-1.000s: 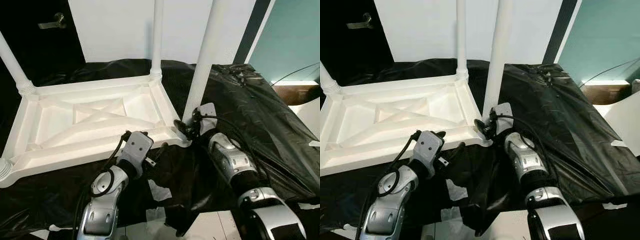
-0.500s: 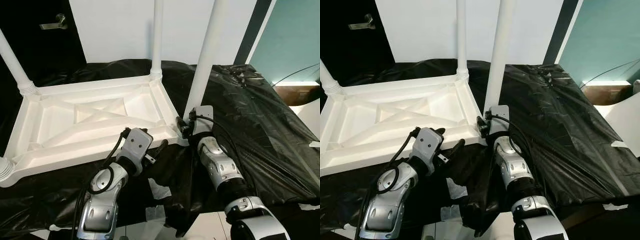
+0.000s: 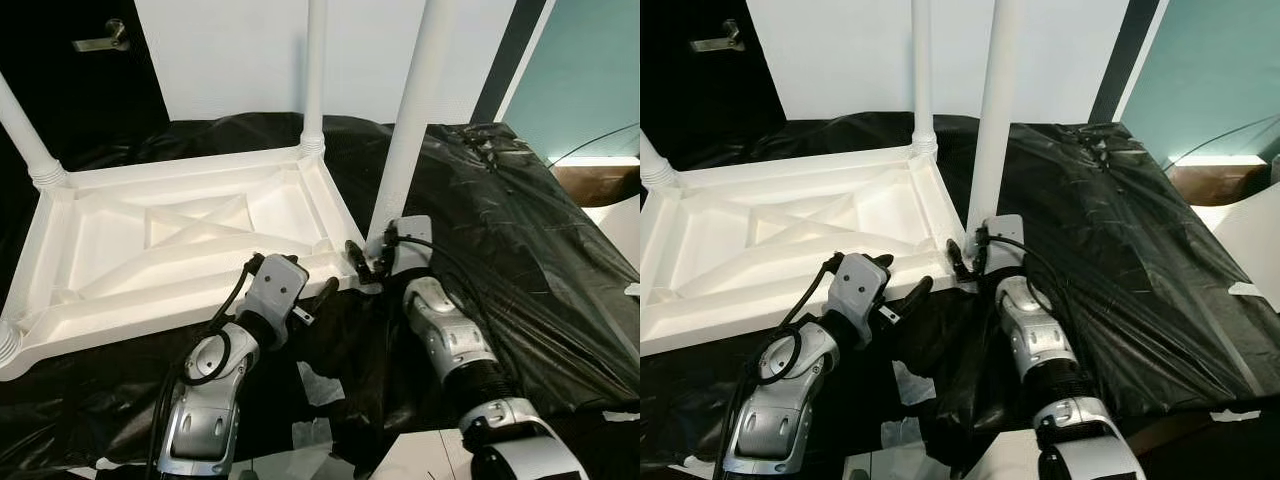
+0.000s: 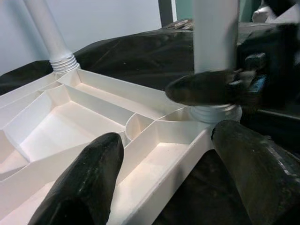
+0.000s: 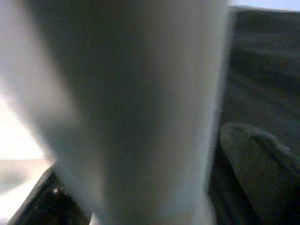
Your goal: Building children table
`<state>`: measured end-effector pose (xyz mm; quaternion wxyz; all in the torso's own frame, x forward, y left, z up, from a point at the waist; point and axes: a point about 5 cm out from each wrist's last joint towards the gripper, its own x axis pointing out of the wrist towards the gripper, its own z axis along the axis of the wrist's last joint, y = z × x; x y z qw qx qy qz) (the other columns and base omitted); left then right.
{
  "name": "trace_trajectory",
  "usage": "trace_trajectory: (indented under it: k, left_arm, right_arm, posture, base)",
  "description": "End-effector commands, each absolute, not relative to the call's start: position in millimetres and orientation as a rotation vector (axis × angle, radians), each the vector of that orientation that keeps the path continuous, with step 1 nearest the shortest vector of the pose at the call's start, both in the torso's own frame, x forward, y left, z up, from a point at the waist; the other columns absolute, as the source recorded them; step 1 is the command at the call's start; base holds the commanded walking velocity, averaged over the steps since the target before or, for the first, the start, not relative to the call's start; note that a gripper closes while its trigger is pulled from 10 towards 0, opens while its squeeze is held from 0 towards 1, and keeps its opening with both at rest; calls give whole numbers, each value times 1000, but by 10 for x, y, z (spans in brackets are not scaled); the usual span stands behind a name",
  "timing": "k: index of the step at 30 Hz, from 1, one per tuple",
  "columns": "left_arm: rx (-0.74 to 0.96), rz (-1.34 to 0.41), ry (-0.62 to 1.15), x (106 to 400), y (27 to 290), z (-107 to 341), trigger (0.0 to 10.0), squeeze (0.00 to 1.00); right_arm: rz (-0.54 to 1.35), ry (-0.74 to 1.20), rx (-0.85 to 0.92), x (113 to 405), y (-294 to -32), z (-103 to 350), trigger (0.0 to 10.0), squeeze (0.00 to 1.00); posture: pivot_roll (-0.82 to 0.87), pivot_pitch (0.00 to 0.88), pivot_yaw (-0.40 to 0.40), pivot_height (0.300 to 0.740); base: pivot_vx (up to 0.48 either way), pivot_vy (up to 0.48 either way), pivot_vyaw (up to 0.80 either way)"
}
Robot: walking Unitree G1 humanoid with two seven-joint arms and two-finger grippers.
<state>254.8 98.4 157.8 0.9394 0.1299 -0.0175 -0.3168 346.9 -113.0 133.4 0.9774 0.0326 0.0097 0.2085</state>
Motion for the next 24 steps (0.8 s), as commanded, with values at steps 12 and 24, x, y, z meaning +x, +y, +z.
trace_trajectory:
  k: [12,24]
  left_arm:
    - [268,-526,-58,2635,1016,1589,10000,0]
    - [268,-507,-62,2627,1042,1599,10000,0]
  right_arm:
    - [825,-18,-82,3578,-1094,1475,10000,0]
    - [923,65,-173,3632,-1174,1405,0,0]
  posture:
    - [128,0,-44,740]
    - [153,0,-64,740]
  base:
    - [0,0,0]
    - [0,0,0]
